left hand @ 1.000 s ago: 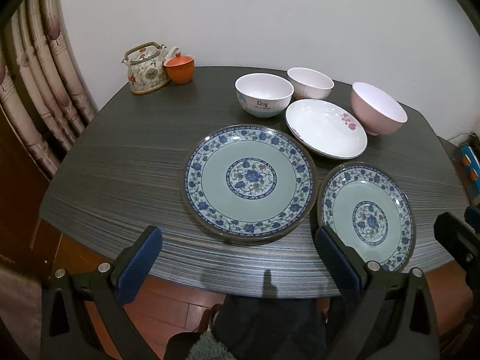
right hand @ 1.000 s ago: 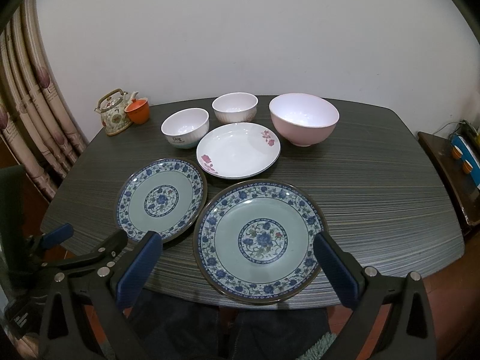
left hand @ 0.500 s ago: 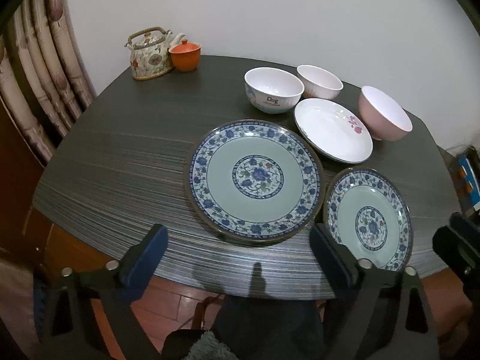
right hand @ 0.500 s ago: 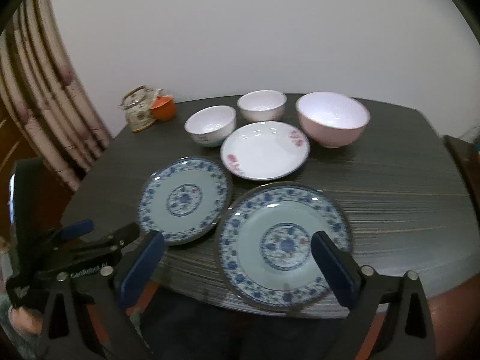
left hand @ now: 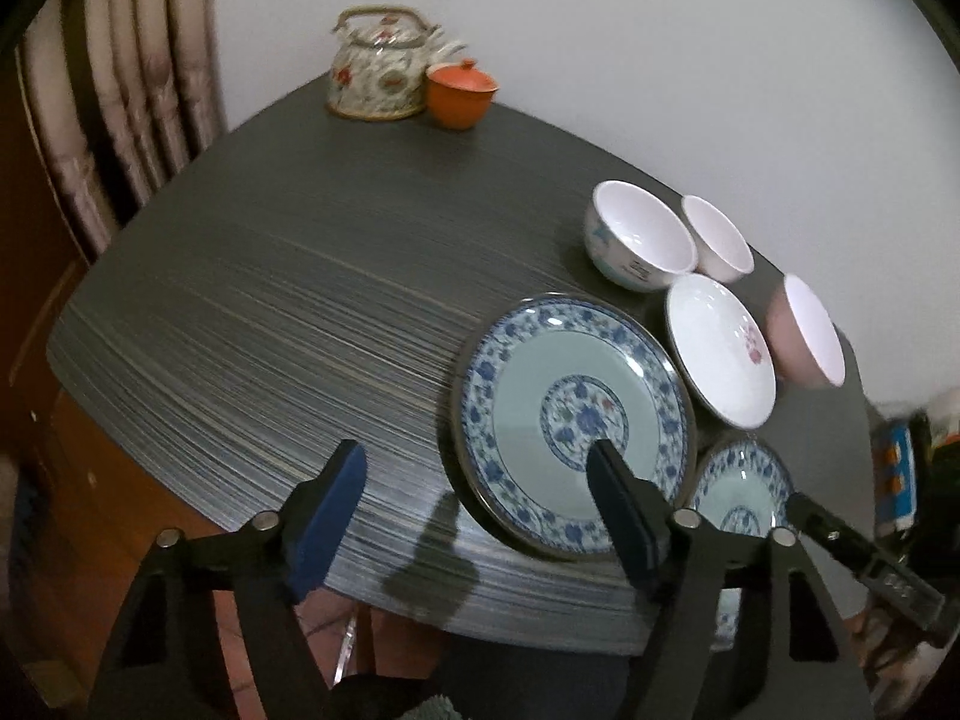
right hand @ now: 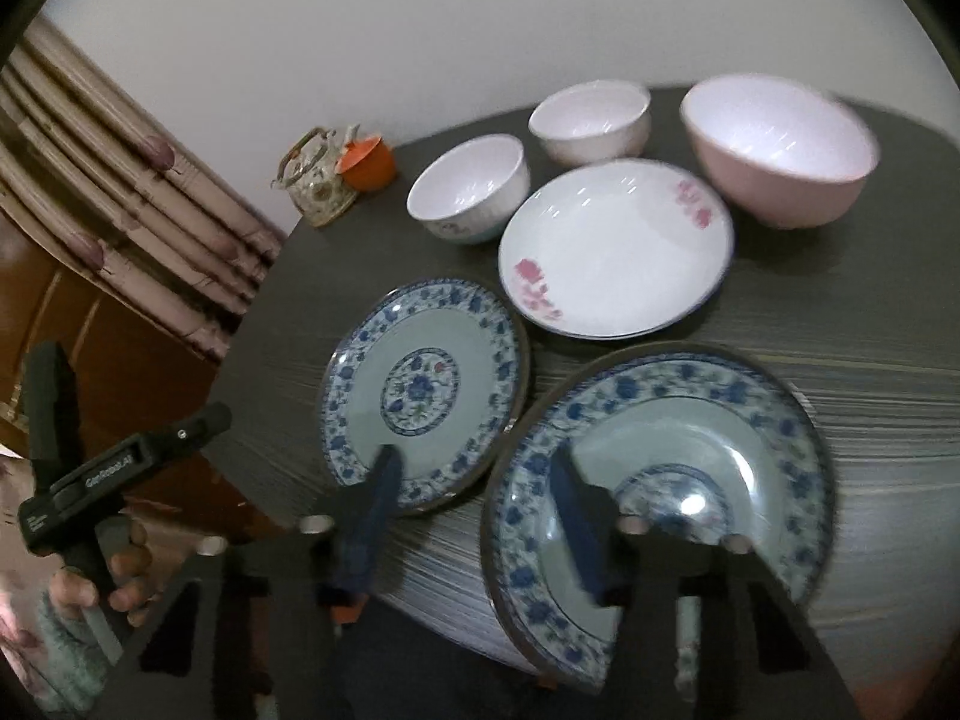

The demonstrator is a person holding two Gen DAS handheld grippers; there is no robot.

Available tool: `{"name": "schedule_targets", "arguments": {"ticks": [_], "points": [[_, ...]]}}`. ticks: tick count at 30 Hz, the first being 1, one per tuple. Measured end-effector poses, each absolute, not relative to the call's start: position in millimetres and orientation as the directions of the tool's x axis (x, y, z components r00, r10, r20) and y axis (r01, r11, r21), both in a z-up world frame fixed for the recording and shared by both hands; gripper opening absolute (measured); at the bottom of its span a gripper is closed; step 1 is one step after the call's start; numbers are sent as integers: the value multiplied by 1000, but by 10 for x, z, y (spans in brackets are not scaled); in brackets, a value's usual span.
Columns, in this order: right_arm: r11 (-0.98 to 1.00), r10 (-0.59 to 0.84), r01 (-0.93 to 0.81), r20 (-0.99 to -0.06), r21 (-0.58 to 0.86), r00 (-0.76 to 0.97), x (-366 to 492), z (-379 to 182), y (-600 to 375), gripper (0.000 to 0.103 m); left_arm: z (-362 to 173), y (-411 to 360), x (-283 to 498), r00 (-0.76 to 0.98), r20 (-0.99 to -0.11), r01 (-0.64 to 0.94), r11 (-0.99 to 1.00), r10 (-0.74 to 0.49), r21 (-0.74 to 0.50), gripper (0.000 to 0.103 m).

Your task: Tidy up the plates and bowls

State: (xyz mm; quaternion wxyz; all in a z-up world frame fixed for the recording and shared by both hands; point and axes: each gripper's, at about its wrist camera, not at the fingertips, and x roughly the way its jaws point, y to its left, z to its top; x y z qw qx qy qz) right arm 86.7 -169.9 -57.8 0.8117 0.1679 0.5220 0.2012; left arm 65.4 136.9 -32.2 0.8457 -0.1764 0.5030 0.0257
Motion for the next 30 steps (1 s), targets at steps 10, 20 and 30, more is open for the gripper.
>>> {"name": "schedule_targets", "arguments": {"ticks": [10, 20, 30], "points": [[841, 539, -111, -797, 530, 273, 1452, -960, -1551, 34, -713, 1549, 1076, 384, -876, -277, 869, -291, -410, 58], [866, 499, -113, -833, 486, 240, 1754, -1193, -1451, 32, -963, 1627, 1234, 342, -876, -283, 852, -339, -440, 57], [863, 504, -123, -832, 489, 230, 1859, -1276, -1414, 25, -1056, 1574, 1343, 326, -876, -263, 857, -354, -444, 42]]}}
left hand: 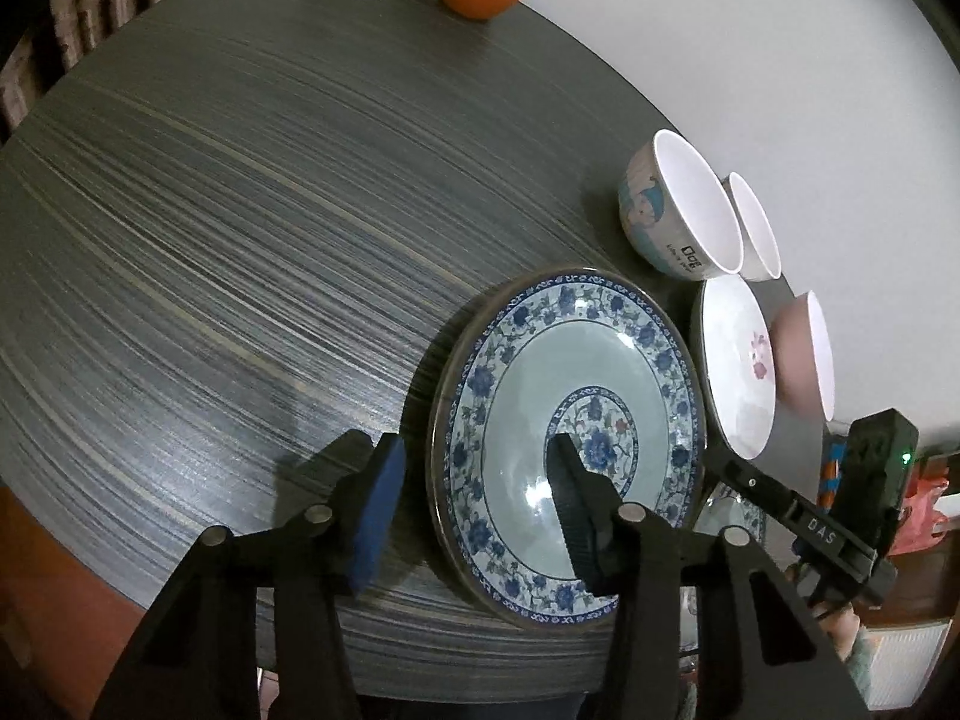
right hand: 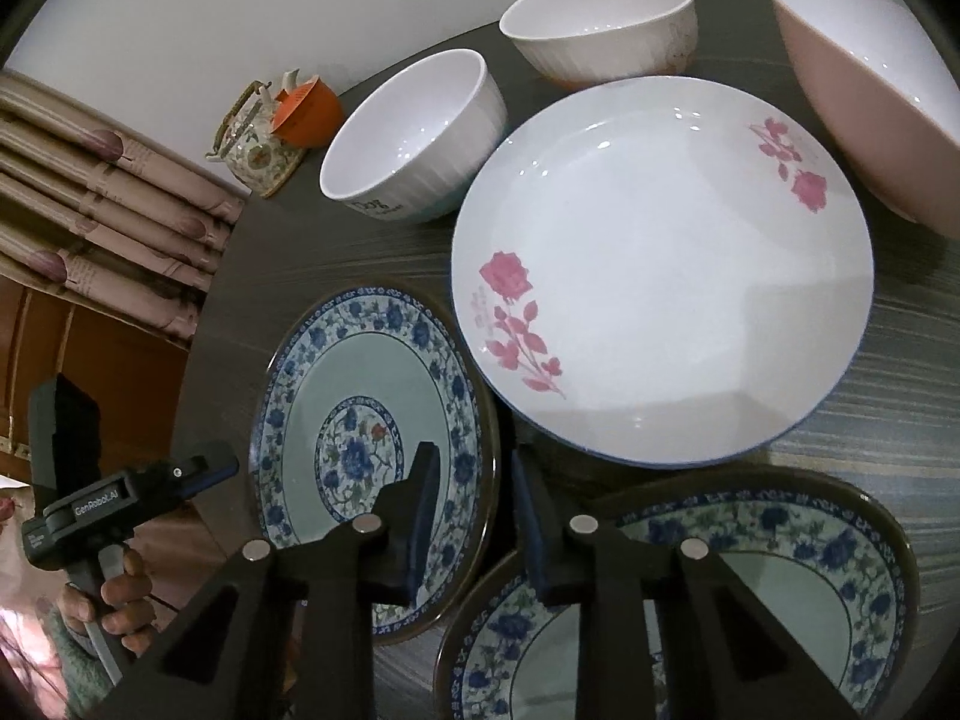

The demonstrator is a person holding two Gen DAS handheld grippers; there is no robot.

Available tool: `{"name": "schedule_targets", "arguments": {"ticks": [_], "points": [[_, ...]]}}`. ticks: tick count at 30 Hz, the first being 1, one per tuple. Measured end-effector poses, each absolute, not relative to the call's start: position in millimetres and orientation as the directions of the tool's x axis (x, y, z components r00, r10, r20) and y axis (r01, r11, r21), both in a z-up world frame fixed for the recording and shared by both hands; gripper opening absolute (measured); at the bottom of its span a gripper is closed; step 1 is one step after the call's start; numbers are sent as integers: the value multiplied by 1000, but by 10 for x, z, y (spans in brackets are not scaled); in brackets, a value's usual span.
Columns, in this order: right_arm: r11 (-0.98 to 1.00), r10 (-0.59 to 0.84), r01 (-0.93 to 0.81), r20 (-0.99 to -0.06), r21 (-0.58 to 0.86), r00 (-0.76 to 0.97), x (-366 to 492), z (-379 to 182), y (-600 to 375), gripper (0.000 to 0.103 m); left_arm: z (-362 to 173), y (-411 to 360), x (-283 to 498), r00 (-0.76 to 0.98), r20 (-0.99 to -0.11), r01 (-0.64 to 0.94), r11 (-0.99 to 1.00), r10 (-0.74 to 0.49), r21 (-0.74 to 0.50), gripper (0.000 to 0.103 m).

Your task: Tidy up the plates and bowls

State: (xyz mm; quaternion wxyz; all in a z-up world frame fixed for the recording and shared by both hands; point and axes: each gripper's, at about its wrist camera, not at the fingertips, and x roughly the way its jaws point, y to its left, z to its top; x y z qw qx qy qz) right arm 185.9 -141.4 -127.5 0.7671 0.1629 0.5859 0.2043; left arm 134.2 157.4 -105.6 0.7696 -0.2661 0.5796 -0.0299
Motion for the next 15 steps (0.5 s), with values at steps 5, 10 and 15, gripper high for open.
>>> {"name": "schedule_targets", "arguments": {"ticks": [5, 10, 15], "points": [[862, 507, -125, -833, 491, 222, 1909, -1320, -1419, 19, -1134, 1572, 1375, 316, -881, -276, 854, -352, -440, 34], [862, 506, -131, -836, 489, 213, 1910, -1376, -1422, 19, -1200, 1560, 1416, 303, -888, -277, 860, -346, -429, 26], [854, 520, -131, -829, 503, 205, 1940, -1416, -1418, 14, -1264, 1542, 1449, 284, -897, -275, 867, -339, -415, 18]]}}
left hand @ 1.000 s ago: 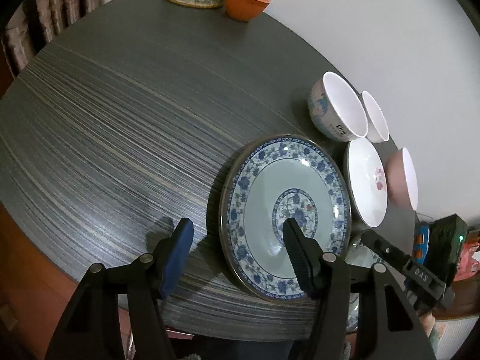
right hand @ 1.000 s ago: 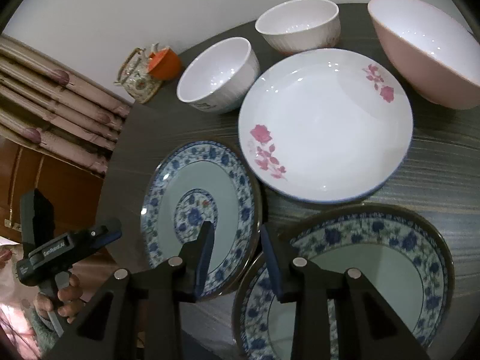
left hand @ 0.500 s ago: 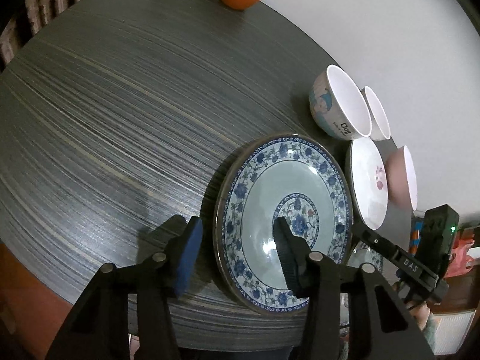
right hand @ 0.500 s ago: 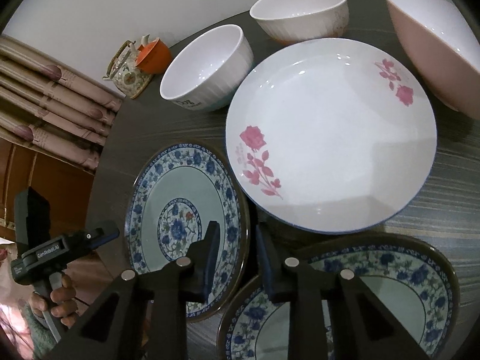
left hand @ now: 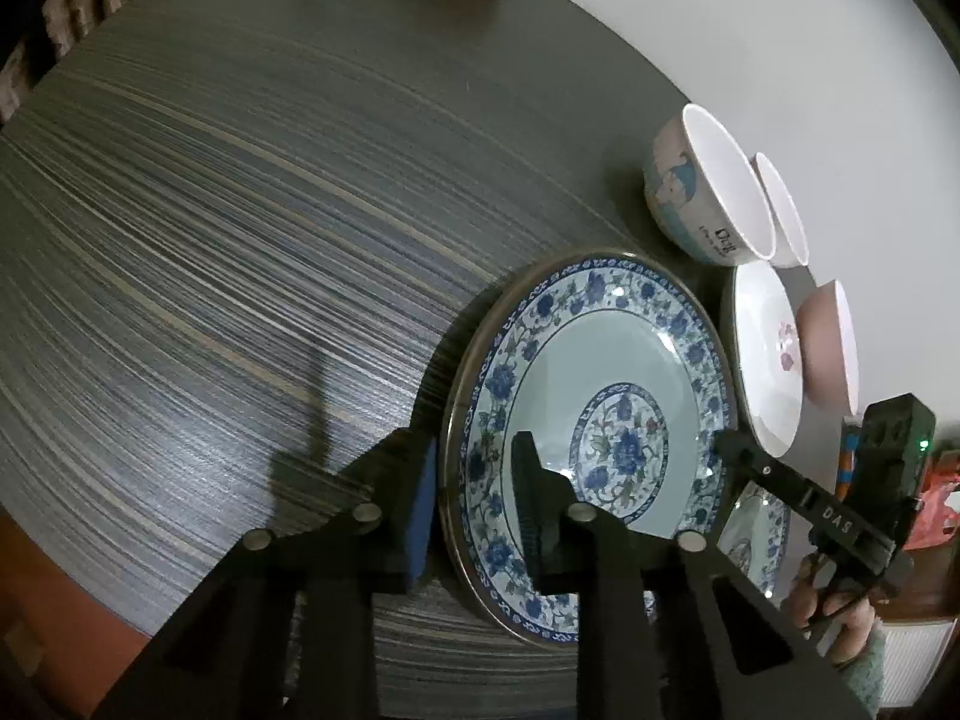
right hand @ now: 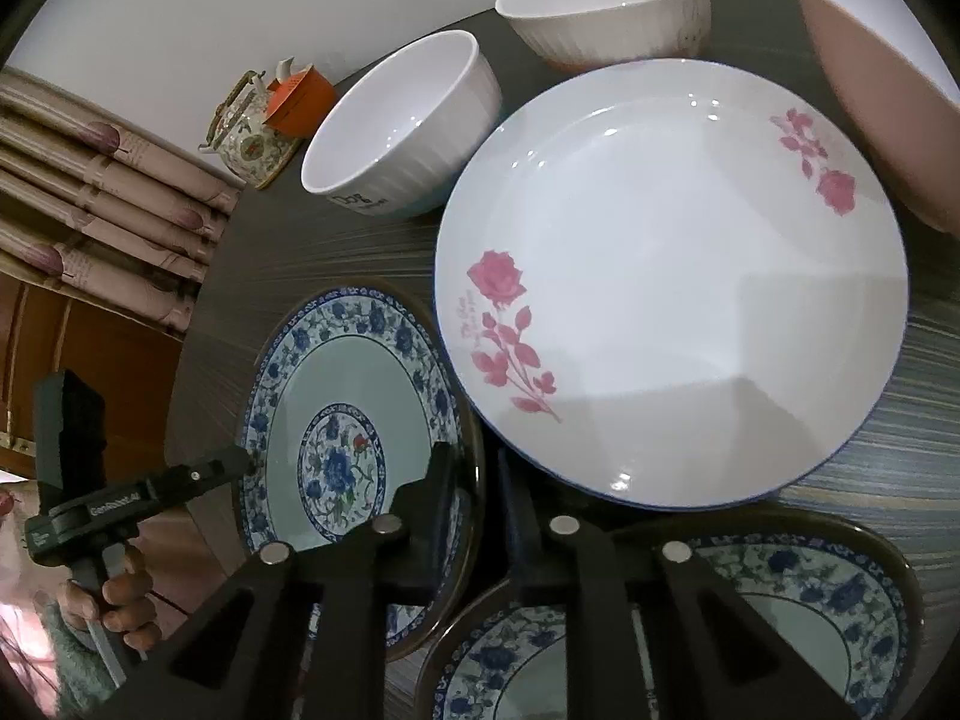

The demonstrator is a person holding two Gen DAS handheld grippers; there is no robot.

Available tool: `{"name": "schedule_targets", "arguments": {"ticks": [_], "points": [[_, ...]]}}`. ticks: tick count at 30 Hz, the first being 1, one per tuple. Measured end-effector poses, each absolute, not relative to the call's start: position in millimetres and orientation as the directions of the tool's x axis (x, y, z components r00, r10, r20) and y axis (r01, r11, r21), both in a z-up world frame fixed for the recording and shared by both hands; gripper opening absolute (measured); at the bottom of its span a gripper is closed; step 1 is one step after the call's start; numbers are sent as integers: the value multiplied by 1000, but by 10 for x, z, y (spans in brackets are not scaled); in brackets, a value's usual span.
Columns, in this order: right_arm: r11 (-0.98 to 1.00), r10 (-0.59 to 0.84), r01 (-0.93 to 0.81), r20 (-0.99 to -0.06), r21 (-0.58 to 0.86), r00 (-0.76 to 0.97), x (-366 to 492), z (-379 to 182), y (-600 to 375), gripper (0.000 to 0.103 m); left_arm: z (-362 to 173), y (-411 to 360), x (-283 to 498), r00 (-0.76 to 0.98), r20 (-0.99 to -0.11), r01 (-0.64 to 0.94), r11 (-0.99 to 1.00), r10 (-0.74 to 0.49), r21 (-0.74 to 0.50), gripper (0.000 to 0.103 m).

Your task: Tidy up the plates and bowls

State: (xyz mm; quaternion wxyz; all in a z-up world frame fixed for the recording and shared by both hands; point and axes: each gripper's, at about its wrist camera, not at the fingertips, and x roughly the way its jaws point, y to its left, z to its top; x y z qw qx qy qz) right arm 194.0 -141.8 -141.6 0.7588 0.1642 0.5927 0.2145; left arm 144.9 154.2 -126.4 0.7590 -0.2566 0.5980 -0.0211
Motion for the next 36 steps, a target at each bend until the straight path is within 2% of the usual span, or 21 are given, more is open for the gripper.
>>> {"name": "schedule_targets", "arguments": {"ticks": [2, 20, 36], "points": [[855, 519, -142, -829, 499, 208, 1929, -1415, -1406, 11, -1285, 1529, 1459, 279, -903, -270, 876, -326, -400, 17], [863, 505, -153, -815, 481, 284, 1536, -1170, -1196, 11, -966, 1699, 1355, 364, -904, -207, 928, -222, -311, 15], [854, 517, -111, -802, 509, 301, 1235, -1246, -875, 11, -1024, 2035, 1265, 375, -912, -254, 927, -169, -276, 15]]}}
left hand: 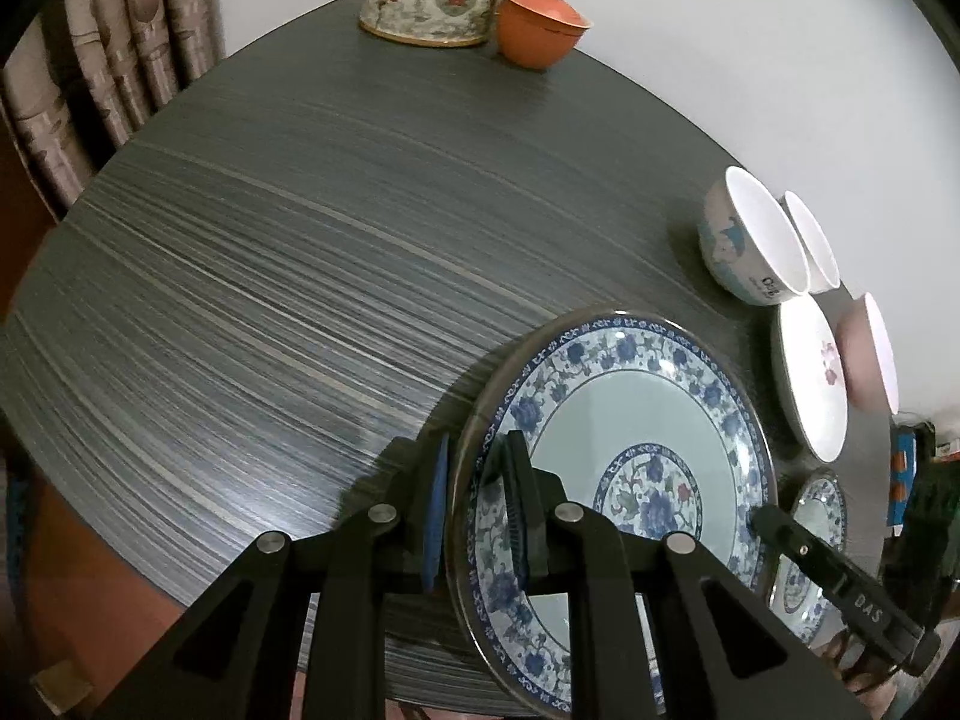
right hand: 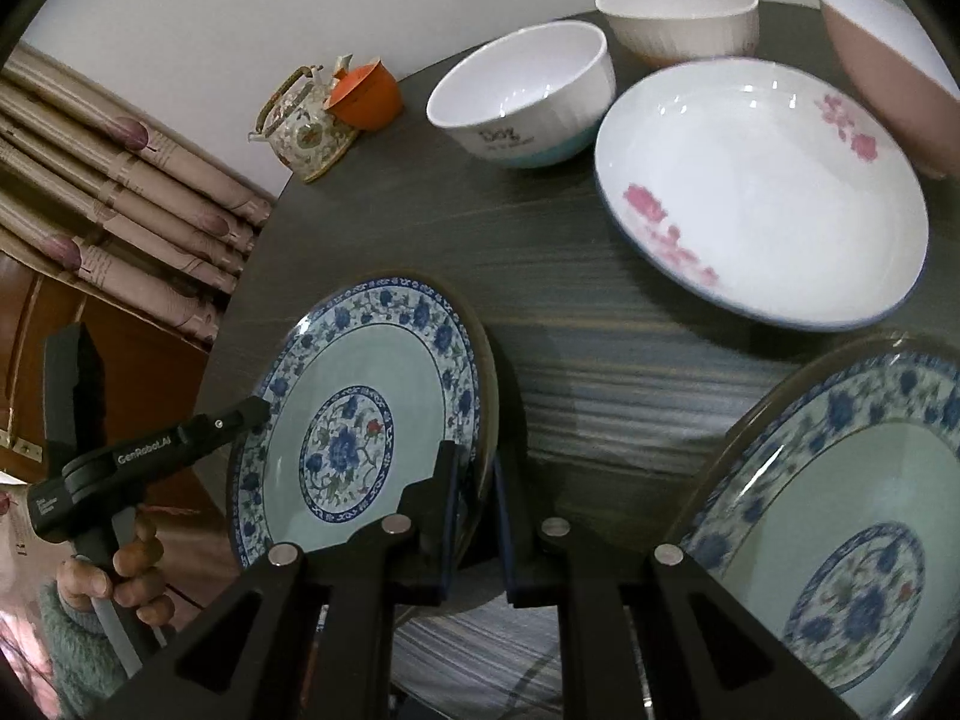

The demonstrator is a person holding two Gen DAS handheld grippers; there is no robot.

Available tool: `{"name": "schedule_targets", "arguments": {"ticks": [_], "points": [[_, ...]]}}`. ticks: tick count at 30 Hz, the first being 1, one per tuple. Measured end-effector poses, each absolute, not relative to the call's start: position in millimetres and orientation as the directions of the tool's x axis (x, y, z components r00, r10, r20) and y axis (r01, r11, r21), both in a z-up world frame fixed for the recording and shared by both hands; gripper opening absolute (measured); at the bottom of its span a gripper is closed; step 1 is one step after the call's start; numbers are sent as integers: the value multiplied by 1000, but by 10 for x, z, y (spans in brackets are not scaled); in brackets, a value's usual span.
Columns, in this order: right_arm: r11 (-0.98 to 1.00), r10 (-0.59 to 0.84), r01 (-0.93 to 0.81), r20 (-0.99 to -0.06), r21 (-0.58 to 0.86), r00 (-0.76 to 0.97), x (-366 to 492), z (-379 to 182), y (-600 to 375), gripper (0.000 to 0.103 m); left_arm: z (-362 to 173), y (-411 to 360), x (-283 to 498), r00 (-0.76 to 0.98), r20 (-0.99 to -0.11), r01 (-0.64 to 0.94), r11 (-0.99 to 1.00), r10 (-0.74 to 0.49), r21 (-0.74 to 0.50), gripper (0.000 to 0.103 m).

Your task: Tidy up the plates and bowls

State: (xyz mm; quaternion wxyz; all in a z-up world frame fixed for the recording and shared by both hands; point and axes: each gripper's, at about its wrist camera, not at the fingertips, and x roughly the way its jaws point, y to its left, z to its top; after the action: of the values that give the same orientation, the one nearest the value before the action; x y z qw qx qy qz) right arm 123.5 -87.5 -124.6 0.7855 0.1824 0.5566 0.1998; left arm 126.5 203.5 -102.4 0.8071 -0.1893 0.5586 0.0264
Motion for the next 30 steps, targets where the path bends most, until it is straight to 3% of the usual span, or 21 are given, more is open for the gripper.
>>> {"name": "schedule_targets", "arguments": {"ticks": [24, 30], "points": [[854, 515, -78, -812, 515, 276, 1218, -1414, -729, 14, -1183, 2061, 1260, 334, -933, -276, 932, -134, -233, 19], [860, 506, -75, -821, 505, 266, 1226, -1389, -746, 16, -1144, 2096, 1230, 360, -925, -298, 925, -121, -237, 37]]}}
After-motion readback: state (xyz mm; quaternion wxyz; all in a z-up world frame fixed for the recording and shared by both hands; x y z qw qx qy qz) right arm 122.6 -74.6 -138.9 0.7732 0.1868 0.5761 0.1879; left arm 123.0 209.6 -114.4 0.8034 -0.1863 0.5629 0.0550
